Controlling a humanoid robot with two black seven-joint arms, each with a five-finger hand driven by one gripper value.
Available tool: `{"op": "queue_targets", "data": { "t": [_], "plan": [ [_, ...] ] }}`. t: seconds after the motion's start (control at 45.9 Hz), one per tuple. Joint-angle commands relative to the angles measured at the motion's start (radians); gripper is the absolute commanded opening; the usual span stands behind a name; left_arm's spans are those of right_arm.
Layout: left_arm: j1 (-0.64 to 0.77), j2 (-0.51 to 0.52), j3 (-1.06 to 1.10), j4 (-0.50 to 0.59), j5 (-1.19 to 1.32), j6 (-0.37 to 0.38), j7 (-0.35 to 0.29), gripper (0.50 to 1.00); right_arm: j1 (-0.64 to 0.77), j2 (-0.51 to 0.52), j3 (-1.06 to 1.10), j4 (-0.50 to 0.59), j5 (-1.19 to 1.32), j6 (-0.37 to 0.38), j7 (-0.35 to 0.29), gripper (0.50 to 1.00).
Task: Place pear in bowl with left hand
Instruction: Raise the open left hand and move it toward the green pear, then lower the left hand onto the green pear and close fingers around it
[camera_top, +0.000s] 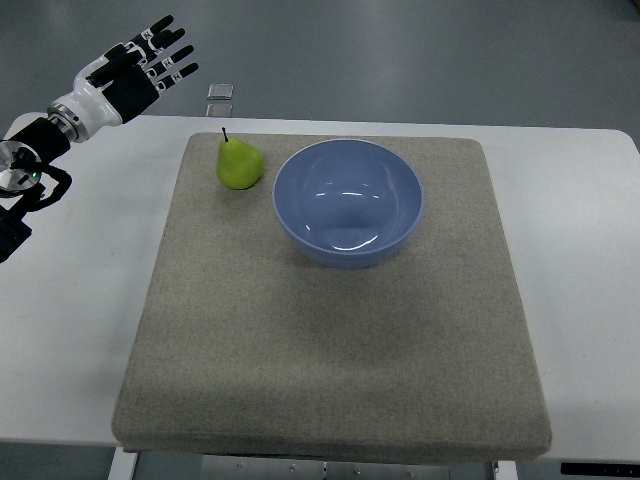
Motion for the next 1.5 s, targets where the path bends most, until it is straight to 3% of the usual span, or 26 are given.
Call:
{"op": "queue_targets", "data": {
  "t": [0.0,0.763,0.938,1.199,1.483],
  "plan": [
    [0.000,0.001,-0.002,0.000,0.000,0.000,0.000,0.996,0.000,0.000,0.000,0.000,0.000,0.000,0.000,0.926],
    [-0.023,0.033,0.000,0.075,0.034,0.000,-0.009,0.996,0.000,0.000,0.000,0.000,0.000,0.000,0.000,0.926],
    [-0.074,0.063,-0.006,0.069,0.340,0.000,-0.014,0.996,0.000,0.000,0.000,0.000,0.000,0.000,0.000,0.926],
    [-0.132,0.067,-0.003,0.047,0.774,0.000,-0.161,0.994,0.000,0.000,0.000,0.000,0.000,0.000,0.000,0.926],
    [-0.193,0.067,0.005,-0.066,1.198,0.000,-0.167,0.994,0.000,0.000,0.000,0.000,0.000,0.000,0.000,0.926]
  ]
}}
